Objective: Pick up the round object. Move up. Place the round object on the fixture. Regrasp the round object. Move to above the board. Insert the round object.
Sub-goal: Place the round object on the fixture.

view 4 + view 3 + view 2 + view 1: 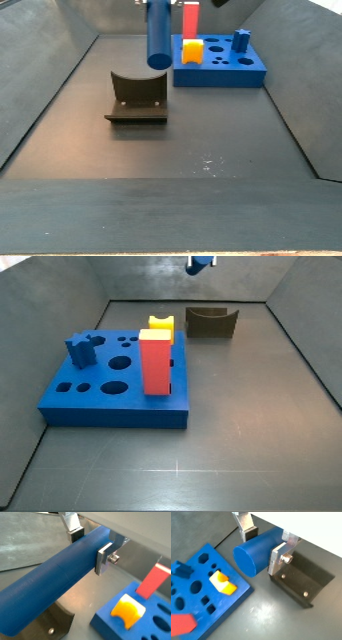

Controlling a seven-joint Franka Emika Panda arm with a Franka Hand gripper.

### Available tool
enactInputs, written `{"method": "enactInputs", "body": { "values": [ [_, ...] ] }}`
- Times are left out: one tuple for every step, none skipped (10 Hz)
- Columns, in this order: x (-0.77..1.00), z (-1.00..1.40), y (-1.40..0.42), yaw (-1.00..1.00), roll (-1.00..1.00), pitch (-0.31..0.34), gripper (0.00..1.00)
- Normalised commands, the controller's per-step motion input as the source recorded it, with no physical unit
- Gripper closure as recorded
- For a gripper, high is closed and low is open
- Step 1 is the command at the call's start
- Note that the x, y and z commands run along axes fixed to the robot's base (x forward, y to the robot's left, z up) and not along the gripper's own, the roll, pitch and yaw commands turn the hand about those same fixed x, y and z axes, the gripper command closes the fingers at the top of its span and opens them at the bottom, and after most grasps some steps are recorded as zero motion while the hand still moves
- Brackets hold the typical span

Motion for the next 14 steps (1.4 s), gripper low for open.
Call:
{"method": "enactInputs", "body": {
  "values": [
    [0.62, -0.01, 0.03, -0.08, -1.00, 0.143, 1.00],
    [0.49, -0.02, 0.04, -0.11, -1.00, 0.148, 1.00],
    [0.44, -0.02, 0.04, -0.12, -1.00, 0.150, 1.00],
    [0.34, -0.02, 0.04, -0.15, -1.00, 0.154, 1.00],
    [0.27, -0.02, 0.04, -0.18, -1.00, 0.157, 1.00],
    [0.19, -0.02, 0.05, -0.22, -0.91, 0.144, 1.00],
    [0.15, -0.02, 0.05, -0.22, -0.80, 0.121, 1.00],
    [0.07, -0.02, 0.05, -0.21, -0.50, 0.054, 1.00],
    [0.06, -0.02, 0.05, -0.20, -0.37, 0.027, 1.00],
    [0.06, 0.00, 0.02, -0.18, -0.21, -0.011, 1.00],
    [0.09, -1.00, 0.12, -0.07, -0.24, -0.013, 1.00],
    [0.09, -1.00, 0.13, -0.06, -0.23, -0.024, 1.00],
    [0.11, -1.00, 0.12, -0.05, -0.21, -0.028, 1.00],
    [0.12, -1.00, 0.11, -0.04, -0.15, -0.016, 1.00]
  ]
}}
